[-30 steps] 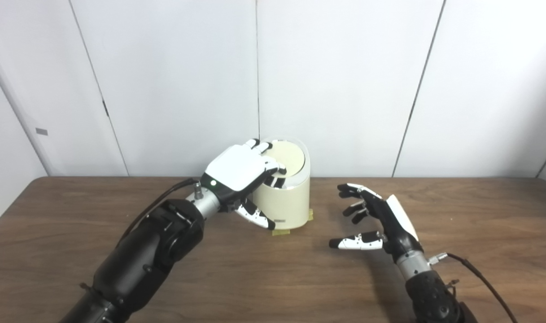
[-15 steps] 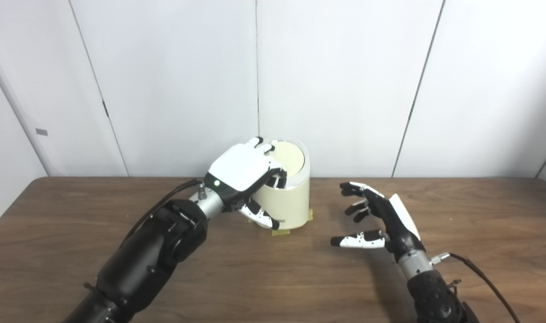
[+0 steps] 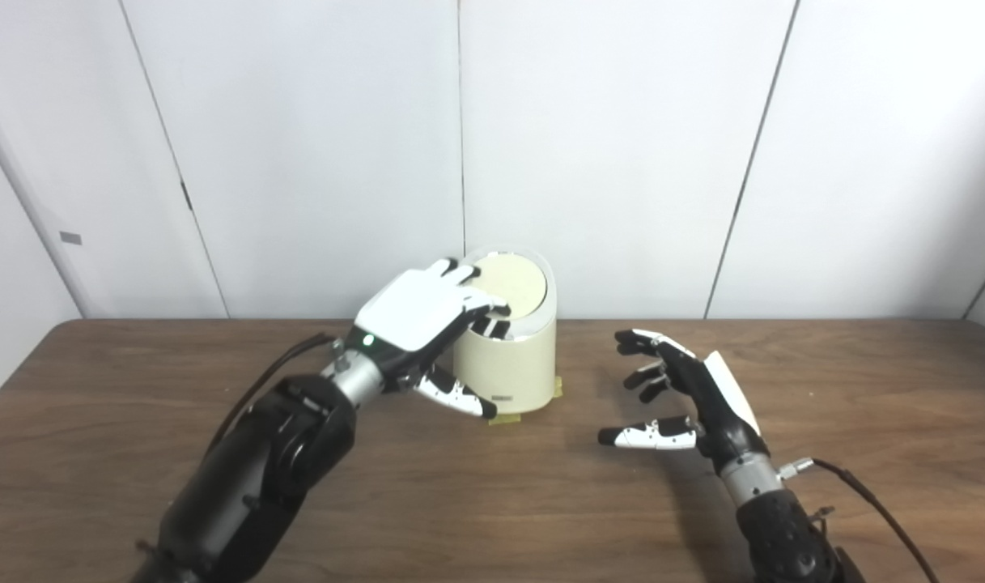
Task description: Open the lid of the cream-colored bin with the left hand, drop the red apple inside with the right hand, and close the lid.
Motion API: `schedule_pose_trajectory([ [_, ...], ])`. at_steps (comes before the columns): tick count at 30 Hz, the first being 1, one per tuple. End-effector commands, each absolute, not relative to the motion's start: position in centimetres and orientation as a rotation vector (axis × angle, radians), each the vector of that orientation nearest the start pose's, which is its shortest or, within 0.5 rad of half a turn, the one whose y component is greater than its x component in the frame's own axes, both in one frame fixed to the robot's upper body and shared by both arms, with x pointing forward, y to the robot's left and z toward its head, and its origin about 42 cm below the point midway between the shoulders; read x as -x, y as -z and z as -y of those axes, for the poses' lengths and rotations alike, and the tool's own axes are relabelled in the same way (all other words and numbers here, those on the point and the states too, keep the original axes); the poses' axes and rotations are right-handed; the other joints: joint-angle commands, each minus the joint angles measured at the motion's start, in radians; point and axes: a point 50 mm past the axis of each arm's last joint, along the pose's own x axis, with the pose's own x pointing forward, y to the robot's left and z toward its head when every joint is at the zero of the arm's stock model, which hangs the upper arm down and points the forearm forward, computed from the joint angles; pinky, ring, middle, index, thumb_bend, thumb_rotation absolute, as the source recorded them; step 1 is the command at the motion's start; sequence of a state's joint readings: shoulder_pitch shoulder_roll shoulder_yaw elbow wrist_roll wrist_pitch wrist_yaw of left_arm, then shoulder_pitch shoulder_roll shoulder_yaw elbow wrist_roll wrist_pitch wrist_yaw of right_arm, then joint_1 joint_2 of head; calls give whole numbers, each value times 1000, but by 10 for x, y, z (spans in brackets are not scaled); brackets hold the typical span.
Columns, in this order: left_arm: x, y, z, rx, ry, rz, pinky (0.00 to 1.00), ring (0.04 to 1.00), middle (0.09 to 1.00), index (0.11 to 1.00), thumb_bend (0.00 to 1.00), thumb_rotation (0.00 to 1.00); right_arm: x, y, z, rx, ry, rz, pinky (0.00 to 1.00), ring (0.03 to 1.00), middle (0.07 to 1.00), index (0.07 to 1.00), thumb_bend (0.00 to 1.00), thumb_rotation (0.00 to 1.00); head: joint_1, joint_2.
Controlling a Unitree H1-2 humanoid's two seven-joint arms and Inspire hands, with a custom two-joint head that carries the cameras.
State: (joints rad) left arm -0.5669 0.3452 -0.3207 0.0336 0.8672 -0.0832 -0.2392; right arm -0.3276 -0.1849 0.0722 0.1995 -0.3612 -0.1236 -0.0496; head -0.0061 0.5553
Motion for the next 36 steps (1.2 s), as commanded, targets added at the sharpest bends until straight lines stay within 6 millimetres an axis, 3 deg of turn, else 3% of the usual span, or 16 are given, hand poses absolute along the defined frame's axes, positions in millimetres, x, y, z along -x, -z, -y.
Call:
schedule_pose_trajectory([
  [1, -421, -300, -189, -1243, 231, 664, 1000, 982, 865, 890, 849, 443, -394, -181, 232, 557, -44, 365, 471, 585, 759, 770, 818, 131, -1, 1],
  [7, -413, -305, -213, -1072, 87, 695, 962, 972, 914, 940, 778, 408, -395, -180, 234, 554, -44, 362, 469, 588, 764, 773, 813, 127, 3, 1],
  [9, -410, -302, -220, -1018, 65, 690, 832, 936, 906, 927, 780, 369, -394, -181, 235, 559, -43, 361, 467, 585, 762, 774, 810, 128, 3, 1],
  [14, -402, -276, -236, -766, 73, 600, 784, 891, 884, 881, 777, 345, -394, -183, 235, 568, -38, 365, 468, 579, 765, 776, 812, 142, 1, 3],
  [19, -391, -244, -247, -511, 117, 458, 619, 802, 837, 862, 792, 325, -394, -186, 236, 574, -35, 373, 467, 579, 768, 780, 813, 163, 4, 4],
  [28, -366, -197, -259, -275, 57, 323, 570, 662, 731, 788, 779, 315, -393, -186, 237, 530, -28, 388, 505, 623, 780, 799, 819, 248, 8, 5],
  [36, -356, -175, -259, -231, 74, 261, 610, 683, 736, 776, 770, 307, -391, -184, 233, 484, -34, 401, 495, 623, 780, 816, 812, 246, 7, 5],
])
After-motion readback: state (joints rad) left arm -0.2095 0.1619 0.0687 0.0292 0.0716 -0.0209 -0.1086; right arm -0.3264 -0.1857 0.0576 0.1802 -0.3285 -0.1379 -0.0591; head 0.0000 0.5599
